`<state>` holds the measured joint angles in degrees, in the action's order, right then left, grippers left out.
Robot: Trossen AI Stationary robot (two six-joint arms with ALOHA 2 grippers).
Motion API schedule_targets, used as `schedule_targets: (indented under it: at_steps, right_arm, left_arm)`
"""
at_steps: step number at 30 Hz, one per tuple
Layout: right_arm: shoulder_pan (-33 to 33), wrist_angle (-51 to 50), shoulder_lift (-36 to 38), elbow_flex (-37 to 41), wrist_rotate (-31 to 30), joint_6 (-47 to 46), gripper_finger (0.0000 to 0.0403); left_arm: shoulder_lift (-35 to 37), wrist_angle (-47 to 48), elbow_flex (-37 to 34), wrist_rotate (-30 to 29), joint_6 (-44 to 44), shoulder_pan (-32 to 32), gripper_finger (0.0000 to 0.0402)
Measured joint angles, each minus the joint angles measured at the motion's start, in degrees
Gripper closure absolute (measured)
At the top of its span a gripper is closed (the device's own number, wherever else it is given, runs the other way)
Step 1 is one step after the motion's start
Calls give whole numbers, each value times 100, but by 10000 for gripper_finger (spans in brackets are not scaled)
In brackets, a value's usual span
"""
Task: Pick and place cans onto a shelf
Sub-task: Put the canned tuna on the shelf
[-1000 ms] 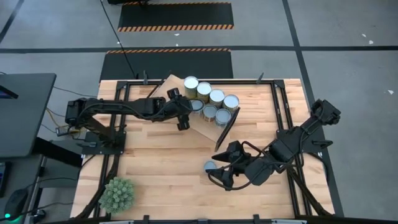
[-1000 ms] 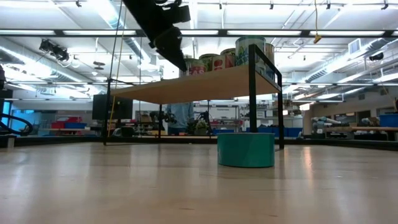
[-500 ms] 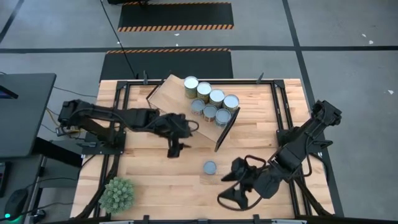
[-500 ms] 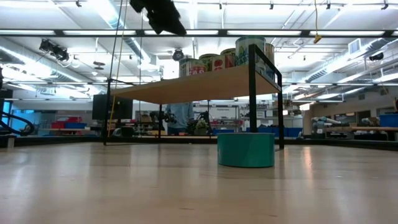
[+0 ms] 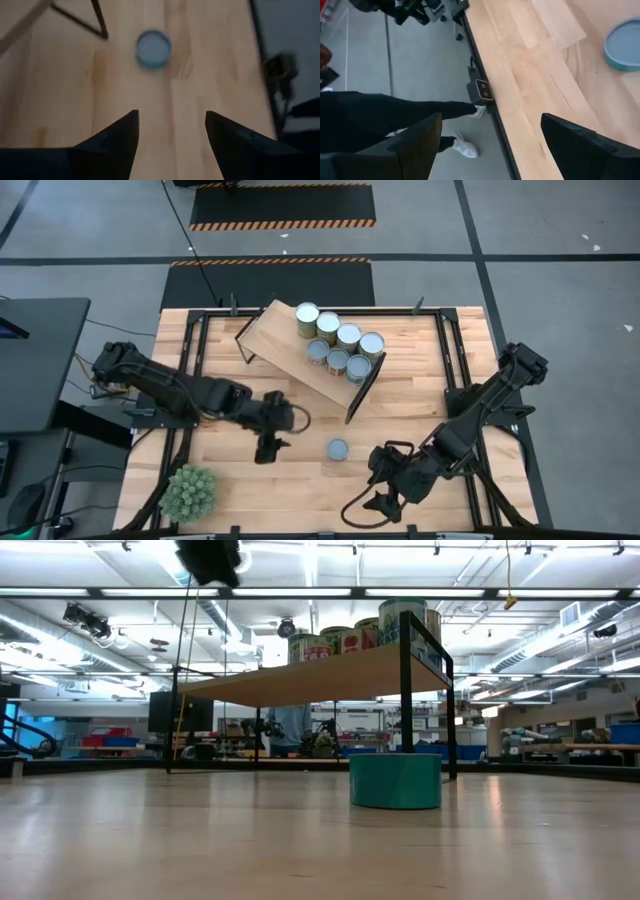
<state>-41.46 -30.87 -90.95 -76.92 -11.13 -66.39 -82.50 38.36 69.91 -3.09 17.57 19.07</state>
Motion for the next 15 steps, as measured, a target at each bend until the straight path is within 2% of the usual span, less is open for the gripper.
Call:
schedule_targets:
  at_steps: [3,8,15]
  right_arm:
    - [4,-139,-291,-245,76,132,55]
    - [34,-631,-960,-772,-59,382,56]
    - [-163,-1273,-1455,-950,-849,72,56]
  left_arm:
    - [13,249,0,-310,-52,290,169]
    - [13,343,0,-493,-126,599,169]
    - [13,565,0,-756,-210,851,169]
